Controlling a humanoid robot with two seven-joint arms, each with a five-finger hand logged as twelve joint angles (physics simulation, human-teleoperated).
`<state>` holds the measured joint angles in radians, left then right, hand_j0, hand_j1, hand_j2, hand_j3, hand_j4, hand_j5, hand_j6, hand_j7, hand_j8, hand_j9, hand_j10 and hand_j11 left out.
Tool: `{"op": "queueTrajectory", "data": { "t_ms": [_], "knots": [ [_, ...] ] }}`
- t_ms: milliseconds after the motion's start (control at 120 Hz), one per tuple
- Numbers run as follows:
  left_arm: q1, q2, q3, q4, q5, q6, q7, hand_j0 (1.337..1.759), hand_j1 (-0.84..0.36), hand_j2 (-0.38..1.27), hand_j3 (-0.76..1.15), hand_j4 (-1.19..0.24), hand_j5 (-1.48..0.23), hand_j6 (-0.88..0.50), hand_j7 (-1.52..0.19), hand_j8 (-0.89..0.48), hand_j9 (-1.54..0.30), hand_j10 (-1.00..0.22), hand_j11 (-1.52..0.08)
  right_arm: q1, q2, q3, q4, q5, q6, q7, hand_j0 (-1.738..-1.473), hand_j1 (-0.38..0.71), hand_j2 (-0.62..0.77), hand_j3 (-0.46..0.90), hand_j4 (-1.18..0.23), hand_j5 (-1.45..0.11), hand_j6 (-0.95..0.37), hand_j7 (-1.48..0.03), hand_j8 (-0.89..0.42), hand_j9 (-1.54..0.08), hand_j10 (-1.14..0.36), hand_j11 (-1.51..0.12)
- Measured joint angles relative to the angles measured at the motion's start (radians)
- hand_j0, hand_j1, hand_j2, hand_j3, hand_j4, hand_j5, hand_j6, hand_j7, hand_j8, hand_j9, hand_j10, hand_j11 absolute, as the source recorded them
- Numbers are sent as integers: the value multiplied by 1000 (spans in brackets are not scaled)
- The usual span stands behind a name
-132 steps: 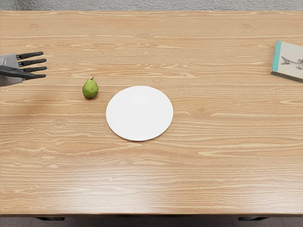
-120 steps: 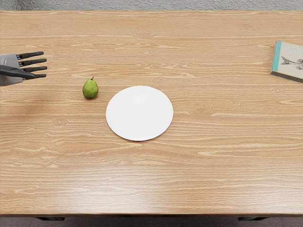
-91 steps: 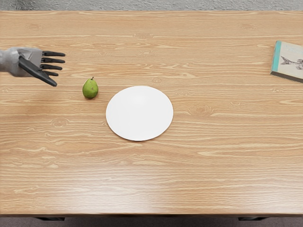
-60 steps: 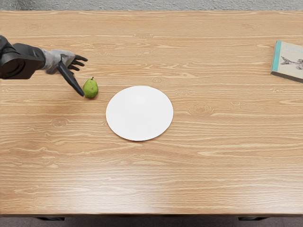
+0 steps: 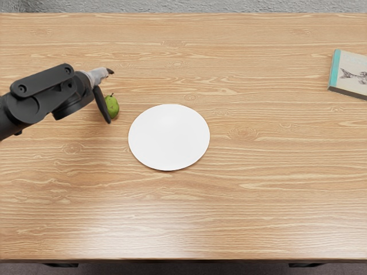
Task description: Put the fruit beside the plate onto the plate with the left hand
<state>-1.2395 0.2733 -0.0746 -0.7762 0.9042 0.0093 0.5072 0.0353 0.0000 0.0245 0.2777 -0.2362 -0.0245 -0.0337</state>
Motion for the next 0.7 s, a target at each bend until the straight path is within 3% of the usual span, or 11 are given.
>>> {"op": "queueTrajectory", "data": {
  "t_ms": [242, 700],
  "knots": [
    [20, -30, 43, 1, 28, 121, -1, 1658, 274, 14, 0, -66, -83, -67, -83, -67, -83, -66, -83, 0, 0, 0, 0, 0, 0, 0, -1658, -349, 0, 0, 0, 0, 0, 0, 0, 0, 0, 0],
    [29, -46, 73, 1, 30, 133, 2, 1658, 18, 58, 0, -279, -360, -280, -360, -280, -360, -279, -360, 0, 0, 0, 0, 0, 0, 0, -1658, -349, 0, 0, 0, 0, 0, 0, 0, 0, 0, 0]
  ]
}}
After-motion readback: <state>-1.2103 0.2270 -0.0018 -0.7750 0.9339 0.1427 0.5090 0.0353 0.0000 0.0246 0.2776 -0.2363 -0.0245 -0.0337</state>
